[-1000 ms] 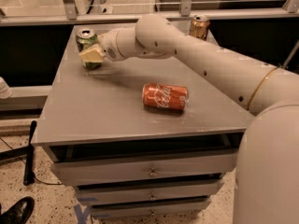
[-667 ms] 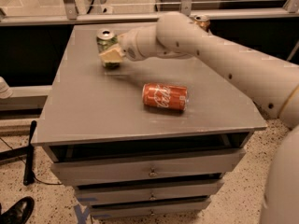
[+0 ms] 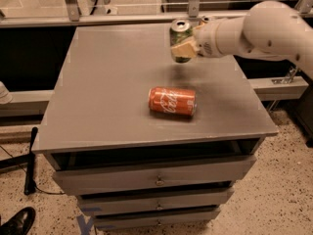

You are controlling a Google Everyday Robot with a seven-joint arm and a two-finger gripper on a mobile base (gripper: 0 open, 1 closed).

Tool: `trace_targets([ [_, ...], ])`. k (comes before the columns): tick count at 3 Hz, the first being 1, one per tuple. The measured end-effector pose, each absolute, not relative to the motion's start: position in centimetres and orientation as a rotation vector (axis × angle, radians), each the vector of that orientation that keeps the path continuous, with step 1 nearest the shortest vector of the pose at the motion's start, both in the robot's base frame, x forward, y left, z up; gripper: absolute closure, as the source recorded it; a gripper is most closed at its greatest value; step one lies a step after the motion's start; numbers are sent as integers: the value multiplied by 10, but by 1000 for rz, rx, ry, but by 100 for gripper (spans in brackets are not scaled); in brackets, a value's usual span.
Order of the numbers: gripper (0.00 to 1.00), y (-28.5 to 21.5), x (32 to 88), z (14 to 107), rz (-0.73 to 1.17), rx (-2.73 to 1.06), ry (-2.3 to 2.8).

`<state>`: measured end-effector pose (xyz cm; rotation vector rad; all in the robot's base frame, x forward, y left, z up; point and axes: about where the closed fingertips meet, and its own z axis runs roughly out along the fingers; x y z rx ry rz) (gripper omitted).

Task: Move green can near orange can

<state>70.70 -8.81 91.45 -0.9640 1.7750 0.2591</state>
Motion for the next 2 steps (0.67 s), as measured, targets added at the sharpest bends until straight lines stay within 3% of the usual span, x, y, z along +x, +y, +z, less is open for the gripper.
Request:
trace_targets([
  [2,100,-236,666,926,65,-858,1936],
])
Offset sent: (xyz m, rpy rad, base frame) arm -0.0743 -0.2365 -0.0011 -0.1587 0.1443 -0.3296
